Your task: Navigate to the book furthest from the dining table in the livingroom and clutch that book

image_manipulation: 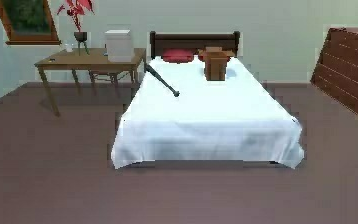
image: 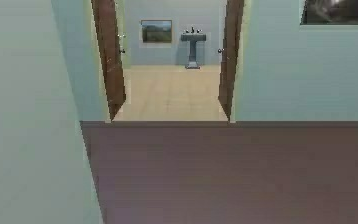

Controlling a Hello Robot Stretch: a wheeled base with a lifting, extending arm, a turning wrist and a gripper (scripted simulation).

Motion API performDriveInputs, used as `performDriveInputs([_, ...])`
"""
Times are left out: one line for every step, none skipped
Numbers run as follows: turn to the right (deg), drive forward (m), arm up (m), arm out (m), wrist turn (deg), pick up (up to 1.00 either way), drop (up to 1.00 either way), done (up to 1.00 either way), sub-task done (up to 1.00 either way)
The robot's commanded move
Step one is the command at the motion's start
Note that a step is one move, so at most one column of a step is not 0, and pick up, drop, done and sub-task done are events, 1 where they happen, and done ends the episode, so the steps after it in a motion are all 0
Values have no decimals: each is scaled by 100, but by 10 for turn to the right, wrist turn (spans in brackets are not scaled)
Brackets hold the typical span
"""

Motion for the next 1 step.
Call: performDriveInputs([450, 0, 0, 0, 0, 0, 0, 0, 0])
